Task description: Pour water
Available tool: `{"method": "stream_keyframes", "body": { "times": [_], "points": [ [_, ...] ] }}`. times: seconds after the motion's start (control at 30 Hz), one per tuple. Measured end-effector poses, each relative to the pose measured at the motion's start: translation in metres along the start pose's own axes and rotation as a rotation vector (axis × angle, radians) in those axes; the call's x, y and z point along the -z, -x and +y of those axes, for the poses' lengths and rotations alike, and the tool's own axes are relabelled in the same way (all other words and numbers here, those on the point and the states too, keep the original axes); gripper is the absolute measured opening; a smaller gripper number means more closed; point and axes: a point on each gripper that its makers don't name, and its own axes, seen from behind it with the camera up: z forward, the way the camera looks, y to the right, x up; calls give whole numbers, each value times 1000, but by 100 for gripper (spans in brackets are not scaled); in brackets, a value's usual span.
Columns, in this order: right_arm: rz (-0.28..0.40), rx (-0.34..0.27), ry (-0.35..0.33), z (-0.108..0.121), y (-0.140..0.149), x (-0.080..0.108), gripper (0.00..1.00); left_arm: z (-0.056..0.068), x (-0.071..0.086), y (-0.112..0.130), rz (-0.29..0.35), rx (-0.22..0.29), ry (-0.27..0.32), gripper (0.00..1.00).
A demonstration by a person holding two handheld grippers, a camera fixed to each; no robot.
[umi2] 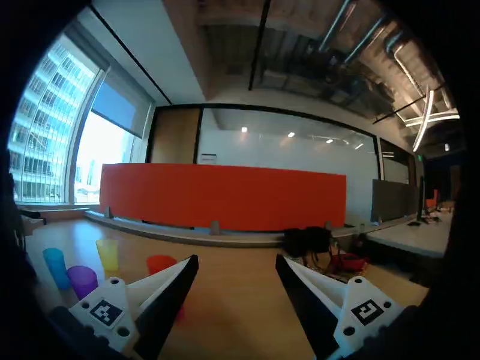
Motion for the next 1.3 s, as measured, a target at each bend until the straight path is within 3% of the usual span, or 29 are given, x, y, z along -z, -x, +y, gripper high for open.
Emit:
{"method": "stream_keyframes", "body": {
  "times": [0.47, 0.67, 1.3],
  "points": [
    [-40, -53, 12, 12, 26, -6, 100, -1, 1, 0, 0, 0, 0, 96],
    [-59, -48, 18, 13, 37, -6, 100, 0, 0, 0, 0, 0, 0, 96],
    [-65, -45, 10, 12, 35, -4, 100, -1, 0, 0, 0, 0, 0, 96]
  ]
}}
